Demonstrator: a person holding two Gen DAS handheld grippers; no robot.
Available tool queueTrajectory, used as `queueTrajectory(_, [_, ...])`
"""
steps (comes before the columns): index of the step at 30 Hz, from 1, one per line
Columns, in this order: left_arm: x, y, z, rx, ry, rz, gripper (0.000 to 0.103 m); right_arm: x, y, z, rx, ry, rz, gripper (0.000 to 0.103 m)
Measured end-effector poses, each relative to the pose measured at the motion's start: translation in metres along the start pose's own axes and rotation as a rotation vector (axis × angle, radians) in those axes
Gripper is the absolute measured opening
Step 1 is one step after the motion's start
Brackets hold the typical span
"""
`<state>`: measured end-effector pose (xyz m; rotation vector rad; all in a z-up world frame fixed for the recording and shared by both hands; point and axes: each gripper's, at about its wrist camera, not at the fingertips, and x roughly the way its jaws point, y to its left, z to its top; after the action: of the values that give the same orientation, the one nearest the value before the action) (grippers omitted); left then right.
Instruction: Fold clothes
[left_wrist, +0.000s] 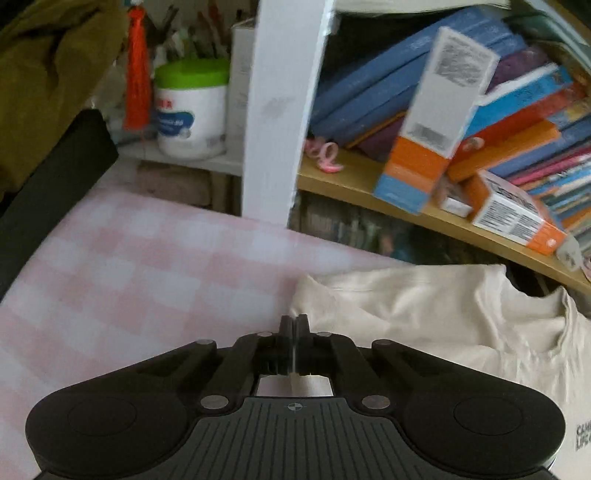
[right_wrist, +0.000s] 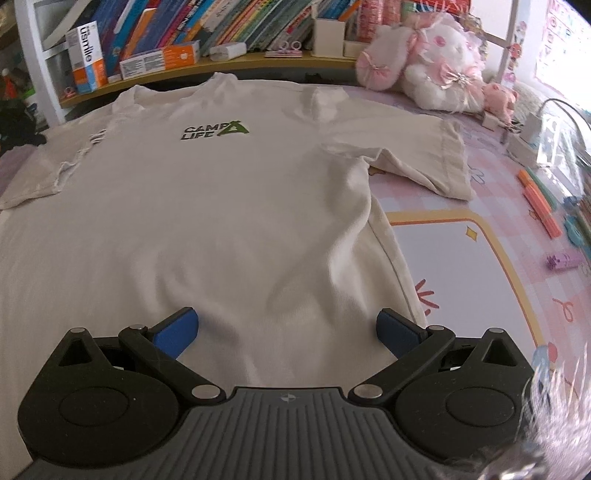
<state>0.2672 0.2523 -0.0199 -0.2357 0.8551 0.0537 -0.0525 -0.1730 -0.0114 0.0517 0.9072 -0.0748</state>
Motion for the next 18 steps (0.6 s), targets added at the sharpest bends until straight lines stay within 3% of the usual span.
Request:
queueTrajectory(5, [-0.001,0.004,-0.002,0.030,-0.012,-0.032,0.002,-0.001,0.002,-0.002,0.016,-0.002,-0.013,0.103])
queueTrajectory(10, [-0.009,0.019,0.001,-0.013,-0.019,-0.028,0.013,0.000,0.002,-0.001,0.021,-0.001,-0.018,0.103])
queueTrajectory(15, [-0.051,0.034,-0.001,-0.031,-0.085,-0.093,0.015,-0.001,0.002,-0.002,0.030,-0.003,-0.025,0.103])
queueTrajectory(17, [-0.076,0.035,-0.008,-0.028,-0.114,-0.136,0.023,-0.001,0.002,-0.003,0.034,-0.006,-0.027,0.103])
queueTrajectory(18, [-0.088,0.034,-0.013,-0.022,-0.130,-0.154,0.033,-0.001,0.002,-0.003,0.035,-0.008,-0.028,0.103])
